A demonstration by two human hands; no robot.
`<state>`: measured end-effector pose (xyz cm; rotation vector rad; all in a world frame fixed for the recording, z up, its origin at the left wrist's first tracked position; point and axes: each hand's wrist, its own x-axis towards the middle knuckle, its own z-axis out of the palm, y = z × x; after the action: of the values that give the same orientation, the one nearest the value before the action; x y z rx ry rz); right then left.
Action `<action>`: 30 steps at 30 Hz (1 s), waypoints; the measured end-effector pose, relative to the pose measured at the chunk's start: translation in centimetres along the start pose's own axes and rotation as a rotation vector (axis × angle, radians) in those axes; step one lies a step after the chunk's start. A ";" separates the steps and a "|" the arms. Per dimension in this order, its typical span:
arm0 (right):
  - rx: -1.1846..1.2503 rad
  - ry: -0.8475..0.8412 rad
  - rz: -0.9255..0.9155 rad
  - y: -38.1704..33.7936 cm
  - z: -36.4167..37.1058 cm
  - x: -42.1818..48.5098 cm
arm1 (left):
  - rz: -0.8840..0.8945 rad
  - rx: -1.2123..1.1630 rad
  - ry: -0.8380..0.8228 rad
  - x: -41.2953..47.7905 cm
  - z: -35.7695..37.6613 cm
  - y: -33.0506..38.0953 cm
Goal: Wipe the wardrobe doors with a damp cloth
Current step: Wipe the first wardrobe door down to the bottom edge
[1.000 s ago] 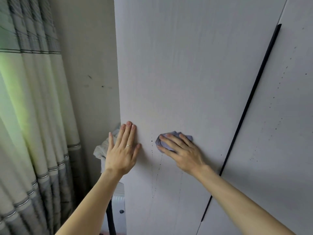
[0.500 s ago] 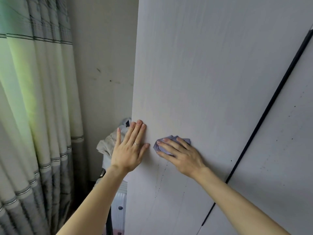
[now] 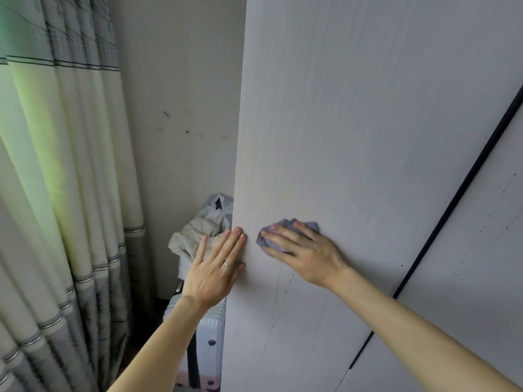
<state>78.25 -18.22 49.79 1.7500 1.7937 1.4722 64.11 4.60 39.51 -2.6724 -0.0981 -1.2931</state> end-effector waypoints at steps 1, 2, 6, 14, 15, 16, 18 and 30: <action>-0.017 0.017 -0.017 1.0 -0.5 1.0 | 0.020 0.011 0.011 -0.2 -0.1 -0.4; -0.029 0.064 0.032 2.3 -1.2 2.5 | 0.040 0.027 0.024 -0.2 -0.1 -0.7; 0.020 0.302 0.503 6.2 -4.3 9.9 | 0.062 0.049 0.058 0.1 -0.1 -1.1; -0.011 -0.055 0.090 -4.0 0.6 3.7 | 0.077 0.040 -0.031 -3.2 0.9 -1.3; -0.018 -0.103 0.059 -4.9 0.7 2.6 | 0.089 0.027 -0.036 -3.5 1.0 -1.2; -0.019 -0.118 0.062 -5.0 0.6 2.2 | 0.097 0.018 -0.033 -3.5 0.9 -1.1; -0.030 -0.040 0.164 -3.5 -0.1 3.2 | 0.095 0.000 -0.035 -3.1 0.8 -1.0; 0.004 -0.158 0.228 -8.0 2.1 -4.4 | 0.017 -0.103 -0.120 -3.1 1.7 1.4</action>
<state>76.01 -19.20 40.74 2.0666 1.5640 1.3649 63.71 3.63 35.87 -2.8301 -0.0246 -1.1623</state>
